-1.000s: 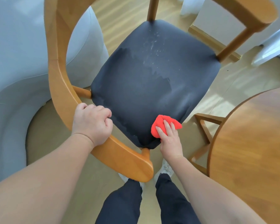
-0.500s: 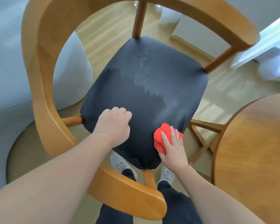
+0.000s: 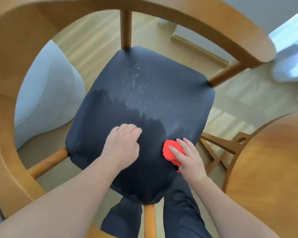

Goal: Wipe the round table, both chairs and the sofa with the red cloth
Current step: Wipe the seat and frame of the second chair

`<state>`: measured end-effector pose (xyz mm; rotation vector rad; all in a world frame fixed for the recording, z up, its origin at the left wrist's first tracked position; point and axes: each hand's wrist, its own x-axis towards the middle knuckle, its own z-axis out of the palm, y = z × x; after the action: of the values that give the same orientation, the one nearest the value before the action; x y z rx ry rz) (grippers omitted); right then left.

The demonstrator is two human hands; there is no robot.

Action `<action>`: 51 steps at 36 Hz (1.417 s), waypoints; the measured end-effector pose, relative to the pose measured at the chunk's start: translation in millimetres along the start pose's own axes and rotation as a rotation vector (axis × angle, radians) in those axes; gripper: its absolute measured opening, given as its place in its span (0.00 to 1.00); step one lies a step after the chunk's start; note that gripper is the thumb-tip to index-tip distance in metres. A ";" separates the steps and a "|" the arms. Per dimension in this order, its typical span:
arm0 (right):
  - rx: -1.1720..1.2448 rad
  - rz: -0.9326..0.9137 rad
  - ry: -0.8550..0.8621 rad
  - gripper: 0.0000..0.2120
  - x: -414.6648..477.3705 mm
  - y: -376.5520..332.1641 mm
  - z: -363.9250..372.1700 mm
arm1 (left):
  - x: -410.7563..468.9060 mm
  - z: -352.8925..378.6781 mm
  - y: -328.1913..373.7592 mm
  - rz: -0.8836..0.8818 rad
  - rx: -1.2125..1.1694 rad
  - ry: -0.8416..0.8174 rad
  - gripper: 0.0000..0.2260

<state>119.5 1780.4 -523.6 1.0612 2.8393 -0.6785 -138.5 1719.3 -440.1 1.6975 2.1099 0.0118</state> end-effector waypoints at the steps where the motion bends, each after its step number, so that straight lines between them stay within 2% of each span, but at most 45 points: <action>1: -0.003 -0.013 0.048 0.37 11.2 8.1 -3.6 | 2.9 1.3 1.0 -0.018 -0.020 0.006 0.13; 4: -0.004 -0.067 0.133 0.24 40.0 32.3 -14.7 | 7.7 5.9 7.5 -0.083 -0.061 0.004 0.16; 6: -0.010 -0.127 0.127 0.20 54.1 46.0 -20.4 | 9.5 7.5 13.5 -0.111 -0.075 0.019 0.18; 10: -0.023 -0.146 0.143 0.24 82.9 69.0 -32.8 | 16.7 9.7 20.9 -0.099 -0.081 0.028 0.17; 12: -0.029 -0.063 0.208 0.29 103.2 82.9 -40.6 | 17.7 12.3 22.5 -0.111 -0.085 0.013 0.18; 15: -0.051 0.074 0.259 0.25 140.4 102.4 -57.4 | 16.8 14.4 24.1 -0.116 -0.093 0.011 0.17; 17: -0.065 0.164 0.220 0.24 168.2 107.7 -75.5 | 17.2 15.9 24.0 -0.122 -0.096 0.019 0.17; 21: -0.045 0.332 0.083 0.29 201.0 105.2 -86.6 | 17.5 17.9 21.6 -0.127 -0.103 0.026 0.18; 25: 0.018 0.278 0.023 0.33 190.7 100.2 -78.8 | 13.4 20.5 17.9 -0.128 -0.121 0.020 0.19; 29: -0.012 0.240 0.003 0.31 194.1 109.5 -85.1 | 8.5 20.6 15.7 -0.119 -0.126 0.018 0.20; 38: 0.057 0.411 0.119 0.30 204.7 88.6 -81.5 | 0.1 19.7 3.1 -0.156 -0.119 0.029 0.20; 42: 0.056 0.358 0.069 0.31 185.0 77.7 -72.9 | -3.5 20.6 -0.7 -0.184 -0.121 0.026 0.20; 46: 0.055 0.229 0.073 0.32 153.1 62.9 -53.8 | -5.3 18.1 -0.1 -0.191 -0.140 0.031 0.20; 51: 0.039 0.045 0.105 0.25 114.1 36.3 -30.3 | -5.7 12.2 -0.5 -0.189 -0.131 0.036 0.20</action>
<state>58.5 1887.5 -531.0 1.1979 2.8904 -0.6976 -134.0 1710.7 -449.5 1.4289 2.2351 0.1224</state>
